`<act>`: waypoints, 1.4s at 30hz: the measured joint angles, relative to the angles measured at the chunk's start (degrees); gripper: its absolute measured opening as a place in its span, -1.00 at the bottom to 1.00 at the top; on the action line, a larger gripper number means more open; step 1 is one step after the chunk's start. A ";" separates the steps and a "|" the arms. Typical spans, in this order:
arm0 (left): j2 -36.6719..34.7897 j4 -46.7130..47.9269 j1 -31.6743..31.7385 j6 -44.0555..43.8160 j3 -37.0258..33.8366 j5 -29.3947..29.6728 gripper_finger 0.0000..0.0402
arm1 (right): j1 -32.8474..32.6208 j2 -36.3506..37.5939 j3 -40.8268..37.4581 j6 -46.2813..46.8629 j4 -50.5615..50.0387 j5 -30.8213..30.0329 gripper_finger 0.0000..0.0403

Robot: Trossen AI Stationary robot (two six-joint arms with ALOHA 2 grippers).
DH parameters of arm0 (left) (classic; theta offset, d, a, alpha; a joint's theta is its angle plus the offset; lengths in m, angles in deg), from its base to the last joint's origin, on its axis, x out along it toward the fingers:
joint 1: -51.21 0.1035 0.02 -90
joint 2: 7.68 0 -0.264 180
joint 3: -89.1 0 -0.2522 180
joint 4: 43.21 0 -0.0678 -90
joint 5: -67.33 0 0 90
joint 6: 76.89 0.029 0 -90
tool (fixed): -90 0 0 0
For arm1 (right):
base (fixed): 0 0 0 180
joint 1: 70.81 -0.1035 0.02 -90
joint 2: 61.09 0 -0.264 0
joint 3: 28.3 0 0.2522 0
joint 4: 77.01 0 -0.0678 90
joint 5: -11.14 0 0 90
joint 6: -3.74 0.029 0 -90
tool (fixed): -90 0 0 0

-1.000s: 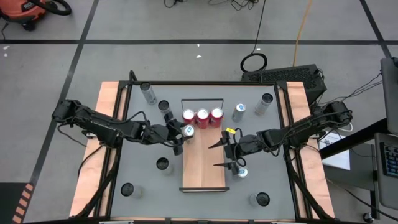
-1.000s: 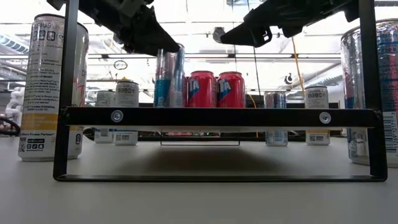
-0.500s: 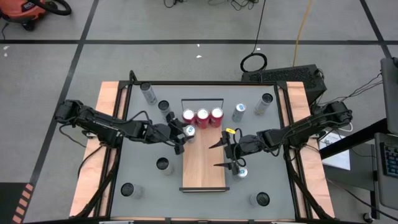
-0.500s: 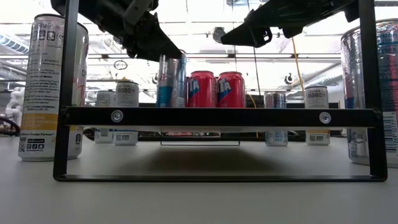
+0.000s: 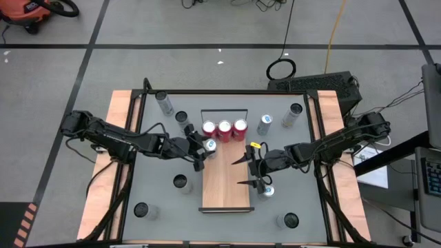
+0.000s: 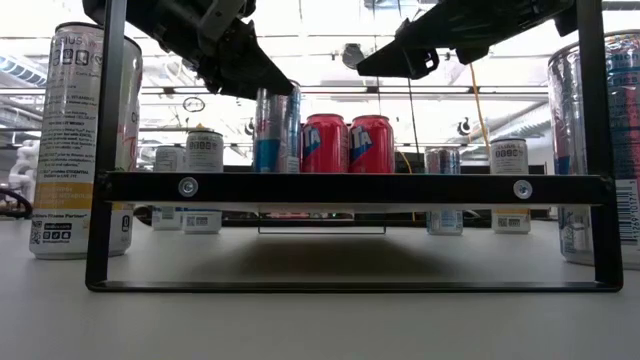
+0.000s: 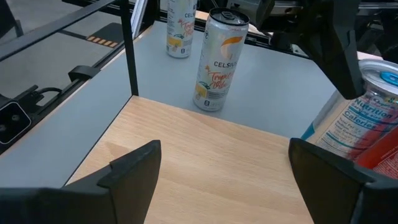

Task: Place canned beverage on shelf
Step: Put the middle blue soda can on the shelf

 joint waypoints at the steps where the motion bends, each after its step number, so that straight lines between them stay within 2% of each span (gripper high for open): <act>1: 0.00 0.08 -0.09 0.06 0.00 -0.03 0.32 | 0.00 0.00 0.00 0.00 -0.20 0.00 0.58; 9: -1.25 0.26 -0.05 0.05 0.47 0.03 0.57 | 0.00 0.00 0.00 -0.04 -0.69 0.00 0.58; 20: -5.62 0.26 -1.78 -0.14 2.13 0.29 0.60 | -0.29 0.89 0.00 -0.06 -0.78 -0.17 0.58; 27: -11.00 1.89 -3.05 0.08 2.23 7.31 0.60 | -0.87 5.38 0.00 -2.00 -1.33 -0.18 0.58; 34: -16.04 9.74 -2.94 -2.02 2.21 13.95 0.60 | -0.69 10.39 0.00 -4.28 -8.29 -0.61 0.58; 36: -17.14 10.86 -2.94 -2.16 2.21 14.90 0.60 | -0.63 11.94 0.00 -4.25 -10.93 -3.40 0.58; 40: -17.88 11.39 -2.94 -2.13 2.05 15.11 0.59 | -0.63 15.62 0.00 -3.77 -15.63 -12.86 0.58; 42: -17.86 11.40 -2.94 -2.09 2.03 15.09 0.59 | -0.59 17.63 0.00 -3.63 -17.68 -15.31 0.58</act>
